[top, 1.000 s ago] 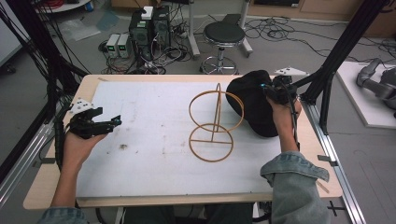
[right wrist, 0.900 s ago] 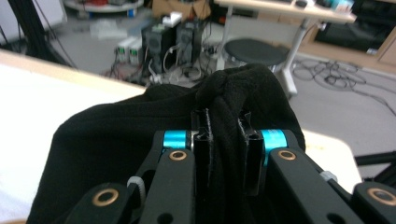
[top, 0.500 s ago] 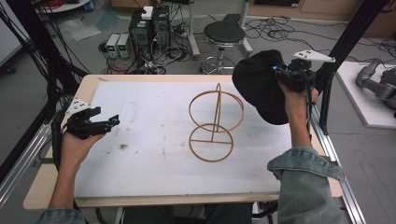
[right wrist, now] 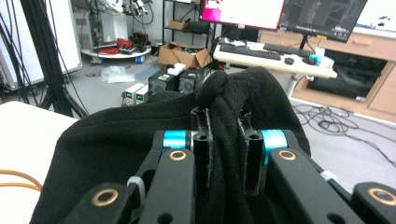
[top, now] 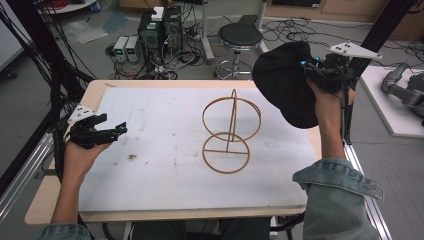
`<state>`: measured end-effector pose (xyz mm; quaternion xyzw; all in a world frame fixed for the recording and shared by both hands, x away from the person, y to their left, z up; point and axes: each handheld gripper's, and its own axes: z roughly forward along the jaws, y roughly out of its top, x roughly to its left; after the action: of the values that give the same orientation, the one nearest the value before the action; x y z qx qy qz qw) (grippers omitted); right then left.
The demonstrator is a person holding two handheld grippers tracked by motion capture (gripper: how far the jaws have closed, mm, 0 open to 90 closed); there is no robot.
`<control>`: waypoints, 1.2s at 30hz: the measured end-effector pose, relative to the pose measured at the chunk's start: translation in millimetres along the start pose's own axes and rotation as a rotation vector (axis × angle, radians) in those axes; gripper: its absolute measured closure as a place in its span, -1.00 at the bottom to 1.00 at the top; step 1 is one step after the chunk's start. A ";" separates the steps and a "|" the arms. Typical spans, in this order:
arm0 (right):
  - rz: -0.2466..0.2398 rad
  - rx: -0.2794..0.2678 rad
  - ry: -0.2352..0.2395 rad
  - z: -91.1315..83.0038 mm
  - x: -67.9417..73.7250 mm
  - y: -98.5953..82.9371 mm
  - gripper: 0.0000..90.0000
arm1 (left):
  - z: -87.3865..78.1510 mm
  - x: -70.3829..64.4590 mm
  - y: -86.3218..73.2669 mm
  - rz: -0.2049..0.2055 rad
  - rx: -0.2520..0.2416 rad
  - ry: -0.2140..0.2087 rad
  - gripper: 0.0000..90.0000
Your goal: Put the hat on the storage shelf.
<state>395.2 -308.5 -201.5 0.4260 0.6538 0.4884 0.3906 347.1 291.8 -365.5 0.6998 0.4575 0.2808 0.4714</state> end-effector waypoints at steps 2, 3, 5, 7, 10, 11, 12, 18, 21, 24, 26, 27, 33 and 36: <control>0.000 -0.018 0.018 -5.6 1.2 5.2 0.79 | -0.2 -0.3 0.1 -0.003 -0.002 0.000 -0.58; 0.000 -0.018 0.018 -5.6 1.2 5.2 0.79 | -0.1 -0.6 0.2 -0.004 -0.003 -0.001 -0.58; 0.001 -0.028 0.031 -10.3 3.1 9.5 0.79 | -0.2 -0.8 0.5 -0.001 -0.005 -0.003 -0.58; -0.011 -0.041 0.053 -15.2 5.7 14.3 0.79 | -0.4 -1.0 0.7 -0.002 -0.006 -0.002 -0.58; -0.017 -0.050 0.074 -19.6 9.2 17.8 0.79 | -0.7 -1.3 0.9 -0.002 -0.007 -0.003 -0.58; -0.017 -0.050 0.074 -19.6 9.2 17.8 0.79 | -0.7 -1.4 0.9 -0.002 -0.008 -0.003 -0.58; -0.022 -0.051 0.080 -20.7 10.8 18.6 0.78 | -0.7 -1.4 0.9 -0.002 -0.007 -0.002 -0.58; -0.032 -0.061 0.146 -25.8 18.1 21.4 0.78 | -1.4 -0.9 1.2 -0.002 -0.008 -0.001 -0.58; -0.030 -0.066 0.177 -28.3 22.4 23.4 0.78 | -1.8 -0.6 1.4 -0.002 -0.008 -0.001 -0.58; -0.040 -0.069 0.202 -30.4 27.2 26.2 0.78 | -1.8 -0.4 1.4 -0.002 -0.009 -0.001 -0.58; -0.048 -0.078 0.228 -33.3 32.6 29.4 0.78 | -1.9 -0.3 1.4 -0.002 -0.010 -0.002 -0.58; -0.047 -0.082 0.241 -34.4 34.7 30.4 0.77 | -2.0 -0.3 1.4 -0.003 -0.010 -0.002 -0.58; -0.043 -0.088 0.313 -38.7 45.3 33.0 0.76 | -3.0 -0.2 1.8 -0.001 -0.012 -0.001 -0.58; -0.056 -0.081 0.339 -38.4 51.5 33.1 0.76 | -3.5 -0.2 2.1 -0.001 -0.013 -0.001 -0.58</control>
<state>348.3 -266.6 -165.9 0.3031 0.7017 0.5682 0.3048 345.0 292.7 -362.1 0.6966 0.4559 0.2831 0.4761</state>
